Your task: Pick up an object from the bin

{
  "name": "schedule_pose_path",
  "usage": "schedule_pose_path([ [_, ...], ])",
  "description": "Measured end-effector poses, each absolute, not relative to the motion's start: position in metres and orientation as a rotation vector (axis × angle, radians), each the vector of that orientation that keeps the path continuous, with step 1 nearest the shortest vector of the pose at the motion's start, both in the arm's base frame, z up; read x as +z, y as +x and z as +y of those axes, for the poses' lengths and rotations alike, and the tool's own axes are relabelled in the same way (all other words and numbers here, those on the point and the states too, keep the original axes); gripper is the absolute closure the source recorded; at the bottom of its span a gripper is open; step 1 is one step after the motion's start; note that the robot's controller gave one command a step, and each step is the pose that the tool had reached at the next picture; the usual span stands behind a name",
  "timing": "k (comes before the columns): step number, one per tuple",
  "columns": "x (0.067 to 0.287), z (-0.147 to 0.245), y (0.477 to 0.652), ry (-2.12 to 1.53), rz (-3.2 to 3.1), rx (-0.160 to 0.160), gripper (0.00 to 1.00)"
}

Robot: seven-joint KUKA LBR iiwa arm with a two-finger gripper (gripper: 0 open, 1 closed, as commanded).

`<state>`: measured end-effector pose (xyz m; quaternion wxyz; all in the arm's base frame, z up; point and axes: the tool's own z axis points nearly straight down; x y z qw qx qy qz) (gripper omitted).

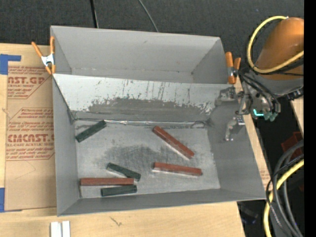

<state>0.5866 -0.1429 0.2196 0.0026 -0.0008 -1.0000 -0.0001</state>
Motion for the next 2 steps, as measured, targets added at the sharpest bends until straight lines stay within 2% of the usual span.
schedule_pose_path([
  [1, 0.225, -0.142, 0.588, 0.001, -3.144, 0.002, 0.00],
  [2, 0.133, -0.101, 0.586, -0.188, -3.141, -0.001, 0.00],
])
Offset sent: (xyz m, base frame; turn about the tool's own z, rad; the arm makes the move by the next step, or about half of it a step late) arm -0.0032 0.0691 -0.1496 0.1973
